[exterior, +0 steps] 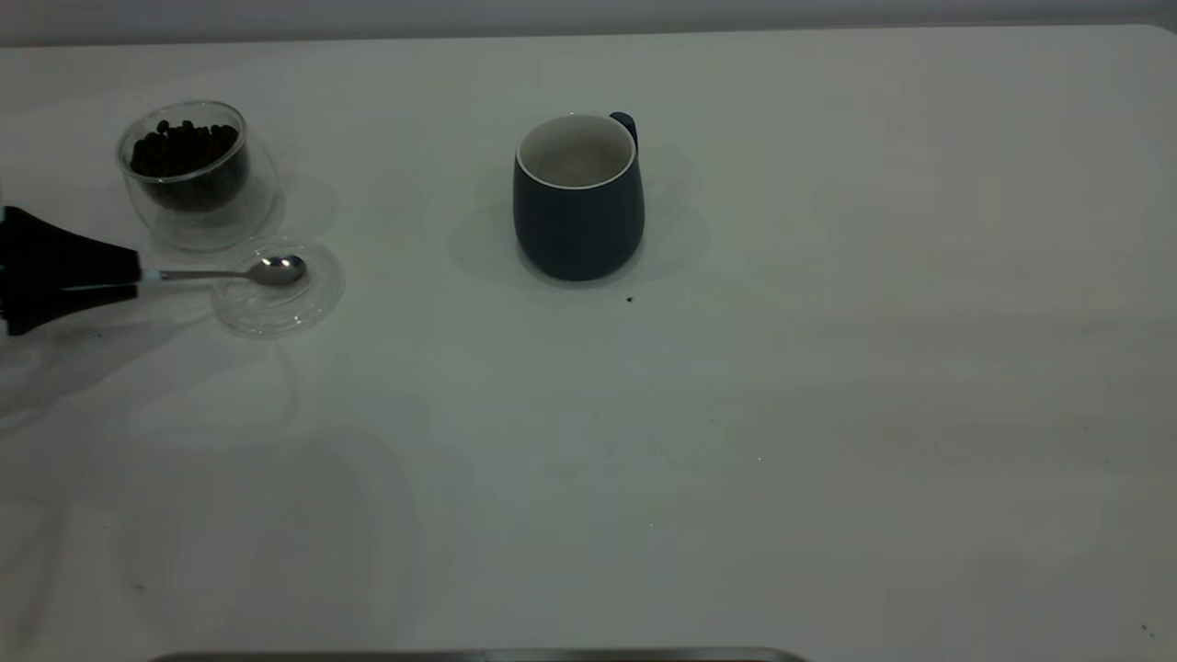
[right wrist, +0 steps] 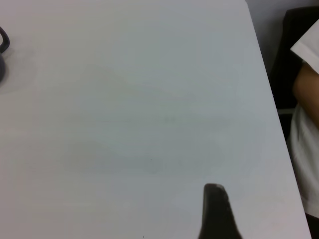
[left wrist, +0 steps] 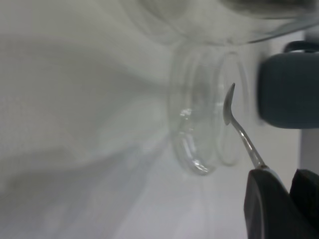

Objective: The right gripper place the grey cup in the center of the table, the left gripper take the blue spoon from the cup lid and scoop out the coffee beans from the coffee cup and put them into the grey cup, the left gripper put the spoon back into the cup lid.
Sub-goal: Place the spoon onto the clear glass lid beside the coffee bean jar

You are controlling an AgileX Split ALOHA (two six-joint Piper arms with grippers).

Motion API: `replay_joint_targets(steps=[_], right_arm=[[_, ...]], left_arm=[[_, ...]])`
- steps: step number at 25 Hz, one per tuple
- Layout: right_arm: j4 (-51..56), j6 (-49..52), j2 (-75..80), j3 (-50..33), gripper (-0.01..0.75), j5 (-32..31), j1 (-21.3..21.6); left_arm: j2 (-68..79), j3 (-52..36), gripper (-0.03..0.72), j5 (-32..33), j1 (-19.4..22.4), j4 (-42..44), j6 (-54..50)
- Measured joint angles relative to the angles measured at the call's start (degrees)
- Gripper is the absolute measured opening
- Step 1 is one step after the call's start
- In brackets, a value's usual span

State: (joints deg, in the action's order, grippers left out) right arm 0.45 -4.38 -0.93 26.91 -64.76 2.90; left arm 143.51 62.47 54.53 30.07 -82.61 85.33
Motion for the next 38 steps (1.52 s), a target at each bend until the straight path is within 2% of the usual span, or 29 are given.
replay_joint_targets(steps=[12,17,19,26,29,34,38], right_arm=[[0.0,0.0,0.0,0.0,0.459,0.0,0.0],[0.0,0.0,0.0,0.0,0.459,0.0,0.0],[0.0,0.0,0.0,0.0,0.459,0.0,0.0],[0.0,0.0,0.0,0.0,0.459,0.0,0.0],[0.0,0.0,0.0,0.0,0.459,0.0,0.0],[0.0,0.0,0.0,0.0,0.459,0.0,0.0],[0.0,0.0,0.0,0.0,0.459,0.0,0.0]], left_arm=[[0.06,0.0,0.122,-1.87,-5.12,-3.69,0.13],[0.06,0.0,0.141,-3.16,-5.45,-3.95,0.28],[0.06,0.0,0.185,-3.82,-5.45,-3.95,1.41],[0.06,0.19,0.521,-4.42,-5.45,-2.75,11.51],[-0.48,0.2,0.617,-8.2,-5.45,-2.1,15.2],[-4.97,0.2,0.638,-17.34,-5.45,-0.61,18.98],[-12.83,0.2,0.623,-18.45,-5.45,1.55,18.05]])
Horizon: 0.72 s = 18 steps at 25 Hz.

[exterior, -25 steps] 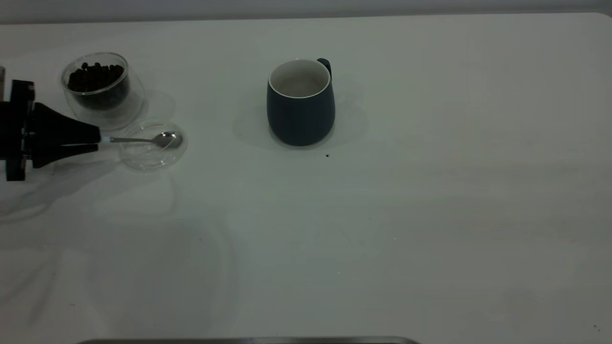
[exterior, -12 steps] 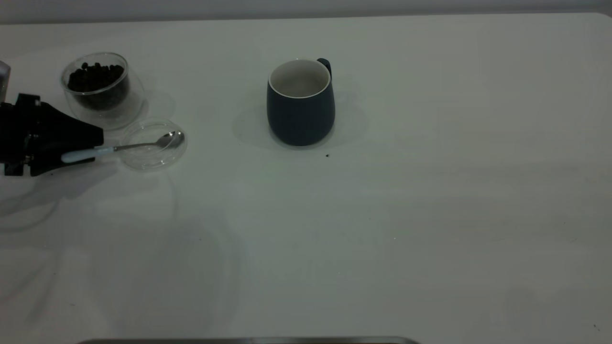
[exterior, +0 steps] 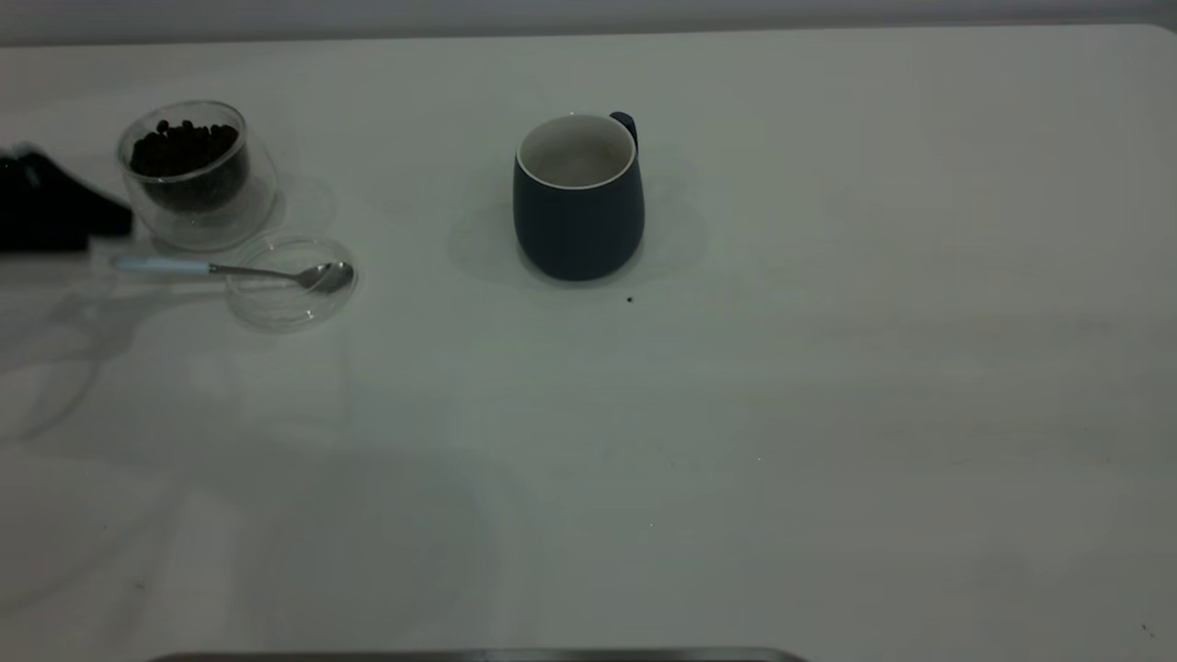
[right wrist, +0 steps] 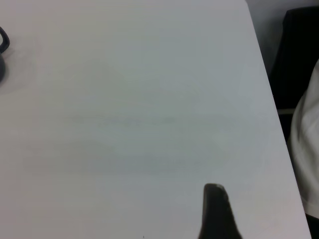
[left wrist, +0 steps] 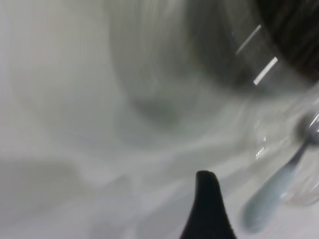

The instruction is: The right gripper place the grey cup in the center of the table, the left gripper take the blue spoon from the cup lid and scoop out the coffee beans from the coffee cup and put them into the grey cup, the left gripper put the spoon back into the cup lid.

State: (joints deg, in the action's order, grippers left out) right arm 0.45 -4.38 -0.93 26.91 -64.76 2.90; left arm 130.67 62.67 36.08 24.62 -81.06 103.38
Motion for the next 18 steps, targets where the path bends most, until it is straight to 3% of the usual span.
replay_joint_targets(steps=[5,9,13,18], right_arm=[[0.0,0.0,0.0,0.0,0.459,0.0,0.0],[-0.14,0.0,0.0,0.0,0.459,0.0,0.0],[-0.76,0.0,0.0,0.0,0.459,0.0,0.0],[-1.01,0.14,0.0,0.0,0.459,0.0,0.0]], left_arm=[[-14.96,-0.06,0.605,2.44,-0.45,4.98,-9.6],[-26.75,-0.39,0.593,4.9,-0.52,14.18,-20.59],[-38.76,-0.43,0.592,8.77,-0.52,31.35,-38.65],[-52.0,-0.63,0.592,19.85,-0.52,51.79,-64.66]])
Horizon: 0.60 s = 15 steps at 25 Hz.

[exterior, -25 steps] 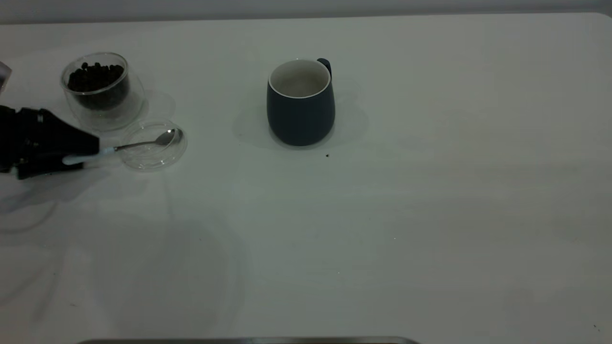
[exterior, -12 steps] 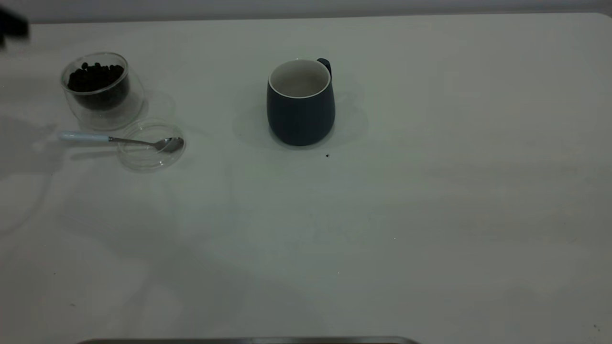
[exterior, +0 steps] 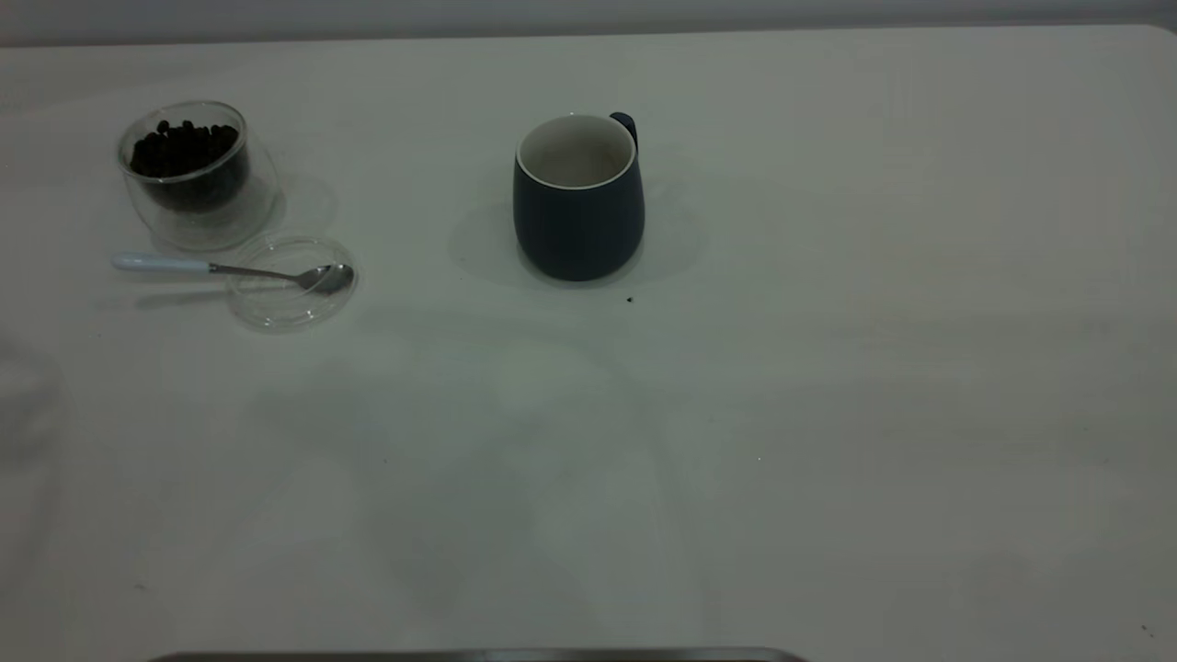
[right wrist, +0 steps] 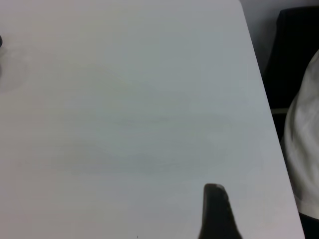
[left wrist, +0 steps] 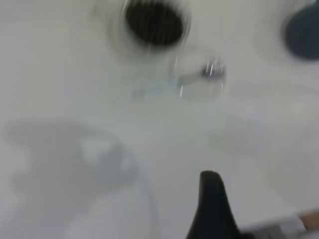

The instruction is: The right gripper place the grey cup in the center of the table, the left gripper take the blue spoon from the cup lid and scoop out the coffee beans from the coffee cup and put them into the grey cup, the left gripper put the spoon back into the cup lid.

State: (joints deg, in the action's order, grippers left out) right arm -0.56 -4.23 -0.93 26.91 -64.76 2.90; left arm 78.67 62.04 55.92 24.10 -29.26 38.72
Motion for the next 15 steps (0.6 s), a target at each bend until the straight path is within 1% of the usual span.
replay_joint_targets(steps=[3,5,7,9,12,15], right_arm=[[0.0,0.0,0.0,0.0,0.459,0.0,0.0],[0.0,0.0,0.0,0.0,0.459,0.0,0.0],[0.0,0.0,0.0,0.0,0.459,0.0,0.0],[0.0,0.0,0.0,0.0,0.459,0.0,0.0],[0.0,0.0,0.0,0.0,0.459,0.0,0.0],[0.0,0.0,0.0,0.0,0.459,0.0,0.0]], left_arm=[[-6.77,-0.2,0.592,6.34,0.0,5.02,-8.93],[-11.55,-0.6,0.592,8.11,-0.19,5.61,-12.69],[-15.11,-1.31,0.592,8.36,-1.93,5.61,-14.48],[-19.48,-3.35,0.592,8.66,-6.64,5.61,-15.3],[-26.07,-7.2,0.592,9.8,-16.07,5.99,-15.53],[-33.48,-11.44,0.592,10.56,-24.67,9.56,-17.21]])
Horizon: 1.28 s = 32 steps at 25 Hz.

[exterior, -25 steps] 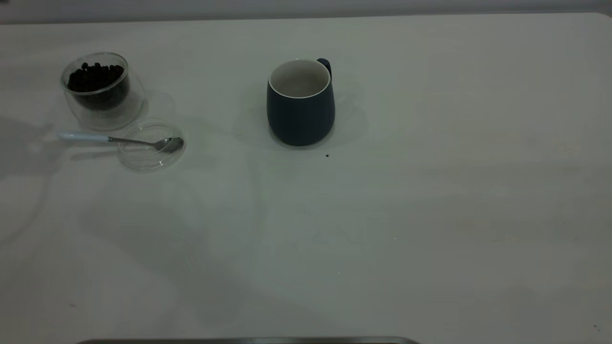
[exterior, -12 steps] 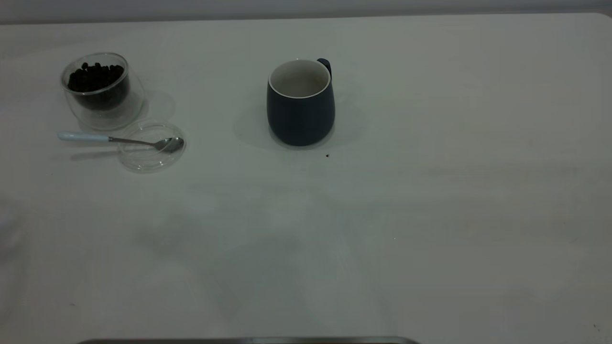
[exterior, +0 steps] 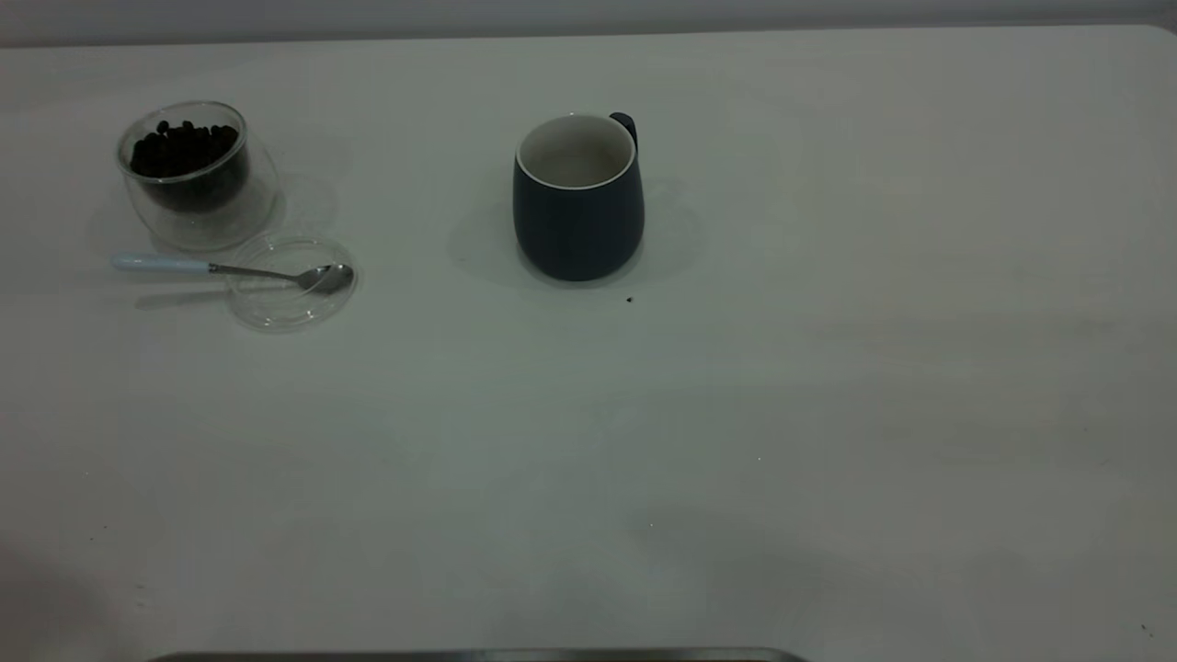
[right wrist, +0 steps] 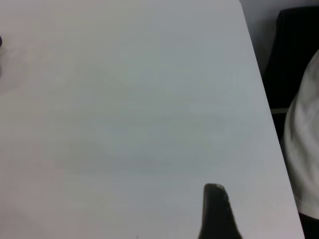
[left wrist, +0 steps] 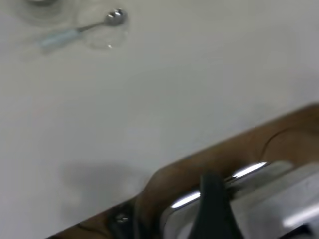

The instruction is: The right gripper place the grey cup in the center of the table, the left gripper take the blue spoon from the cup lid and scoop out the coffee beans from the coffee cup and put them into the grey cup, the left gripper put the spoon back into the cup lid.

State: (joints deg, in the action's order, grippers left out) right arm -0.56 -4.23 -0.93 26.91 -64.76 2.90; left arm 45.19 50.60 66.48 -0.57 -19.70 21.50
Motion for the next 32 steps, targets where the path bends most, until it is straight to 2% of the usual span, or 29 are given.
replay_joint_targets(steps=[2,4,9,15,23,28,32], right_arm=[[0.0,0.0,0.0,0.0,0.459,0.0,0.0],[0.0,0.0,0.0,0.0,0.459,0.0,0.0],[0.0,0.0,0.0,0.0,0.459,0.0,0.0],[-0.02,0.0,0.0,0.0,0.459,0.0,0.0],[-0.02,0.05,0.0,0.0,0.459,0.0,0.0],[-0.02,0.05,0.0,0.0,0.459,0.0,0.0],[-0.02,-0.01,0.0,0.0,0.459,0.0,0.0]], left_arm=[[-5.76,-2.69,0.592,0.0,-4.07,3.87,-2.41],[-11.47,-4.9,0.592,0.0,-6.05,8.39,-5.96],[-22.47,-9.46,0.592,0.0,-6.72,16.67,-14.38],[-30.96,-11.61,0.592,-1.27,-6.72,17.42,-20.66],[-35.0,-21.37,0.592,-3.46,-6.46,18.2,-21.06],[-38.71,-21.83,0.592,-3.42,-1.4,19.2,-21.06],[-43.99,-22.75,0.592,-2.05,-0.2,19.7,-21.06]])
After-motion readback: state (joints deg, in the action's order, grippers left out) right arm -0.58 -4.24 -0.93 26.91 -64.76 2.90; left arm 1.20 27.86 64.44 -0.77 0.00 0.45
